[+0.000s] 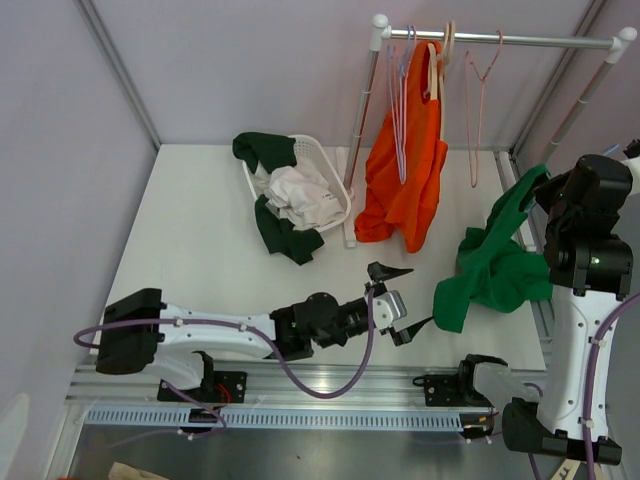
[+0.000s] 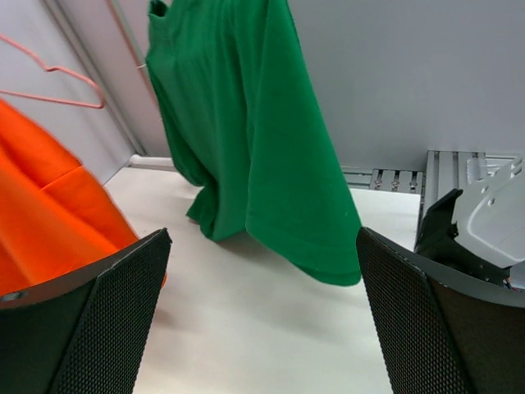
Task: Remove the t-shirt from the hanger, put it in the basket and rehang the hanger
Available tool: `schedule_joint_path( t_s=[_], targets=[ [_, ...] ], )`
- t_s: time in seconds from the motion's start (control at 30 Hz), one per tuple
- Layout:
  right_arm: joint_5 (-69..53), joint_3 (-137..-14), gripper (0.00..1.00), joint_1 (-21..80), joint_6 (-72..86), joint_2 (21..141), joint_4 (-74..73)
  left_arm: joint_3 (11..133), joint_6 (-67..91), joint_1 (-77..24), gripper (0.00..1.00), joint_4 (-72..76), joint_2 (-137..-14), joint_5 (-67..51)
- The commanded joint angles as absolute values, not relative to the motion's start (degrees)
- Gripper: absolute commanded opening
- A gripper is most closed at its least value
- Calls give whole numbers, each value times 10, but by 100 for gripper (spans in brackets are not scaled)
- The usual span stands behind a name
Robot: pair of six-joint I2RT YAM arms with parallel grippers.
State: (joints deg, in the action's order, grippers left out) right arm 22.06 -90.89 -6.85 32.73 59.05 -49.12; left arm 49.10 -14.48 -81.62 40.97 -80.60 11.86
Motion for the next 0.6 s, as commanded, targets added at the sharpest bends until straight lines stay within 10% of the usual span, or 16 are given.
schedule_joint_path(
  t_s=[0.0,0.5,0.57],
  targets=[
    [218,-933,0,-65,323,571,-473,540,-144,-817,100,469,-828,84],
    [182,-931,0,-65,317,555,-457,642,-76,-809,99,458,-952,31],
    [178,-933,0,-65,317,555,-456,656,-71,-807,82,445,-958,12]
  ],
)
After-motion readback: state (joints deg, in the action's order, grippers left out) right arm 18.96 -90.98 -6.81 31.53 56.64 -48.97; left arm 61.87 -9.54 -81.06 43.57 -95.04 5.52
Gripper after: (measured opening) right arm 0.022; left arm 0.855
